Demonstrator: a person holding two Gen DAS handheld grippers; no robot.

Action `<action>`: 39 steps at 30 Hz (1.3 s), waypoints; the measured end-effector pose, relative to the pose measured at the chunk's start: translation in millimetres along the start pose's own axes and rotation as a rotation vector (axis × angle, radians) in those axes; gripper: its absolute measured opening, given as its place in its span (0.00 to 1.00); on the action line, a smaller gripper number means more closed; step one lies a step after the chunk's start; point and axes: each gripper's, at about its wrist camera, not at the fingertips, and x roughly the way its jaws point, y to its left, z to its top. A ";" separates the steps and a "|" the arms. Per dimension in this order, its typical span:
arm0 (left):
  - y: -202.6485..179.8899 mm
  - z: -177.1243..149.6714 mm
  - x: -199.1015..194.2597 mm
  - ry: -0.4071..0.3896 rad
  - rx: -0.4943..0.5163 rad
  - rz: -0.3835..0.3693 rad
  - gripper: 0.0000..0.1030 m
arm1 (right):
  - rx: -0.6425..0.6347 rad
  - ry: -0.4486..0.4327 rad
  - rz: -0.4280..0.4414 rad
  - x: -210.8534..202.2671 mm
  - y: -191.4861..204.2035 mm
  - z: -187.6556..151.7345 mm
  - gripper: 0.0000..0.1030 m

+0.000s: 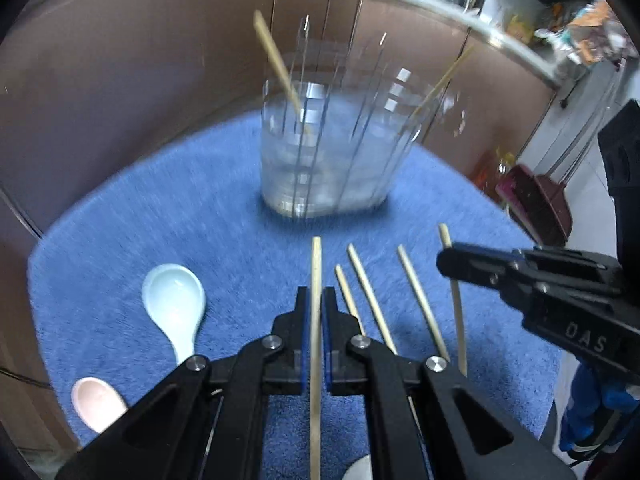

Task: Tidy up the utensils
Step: 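Close the left tool on a chopstick while the right tool grasps another chopstick, then lift both chopsticks over the glass holder and open both tools to drop them in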

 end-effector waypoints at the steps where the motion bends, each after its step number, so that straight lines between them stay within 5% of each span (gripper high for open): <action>1: -2.7 -1.9 -10.1 -0.035 0.006 0.002 0.05 | -0.010 -0.013 -0.001 -5.4 3.5 0.0 0.05; 14: -16.2 -16.7 -122.9 -0.335 -0.028 0.019 0.05 | -0.095 -0.247 0.011 -121.7 38.9 -31.7 0.05; 24: -10.4 42.3 -174.2 -0.546 -0.104 -0.022 0.05 | -0.141 -0.472 0.028 -187.8 60.1 16.0 0.05; 31: 0.2 111.5 -169.5 -0.690 -0.199 -0.051 0.05 | -0.136 -0.677 0.008 -195.9 50.4 84.7 0.05; 39: 5.9 169.8 -103.4 -0.781 -0.254 0.027 0.05 | -0.100 -0.804 -0.066 -155.3 30.1 141.4 0.05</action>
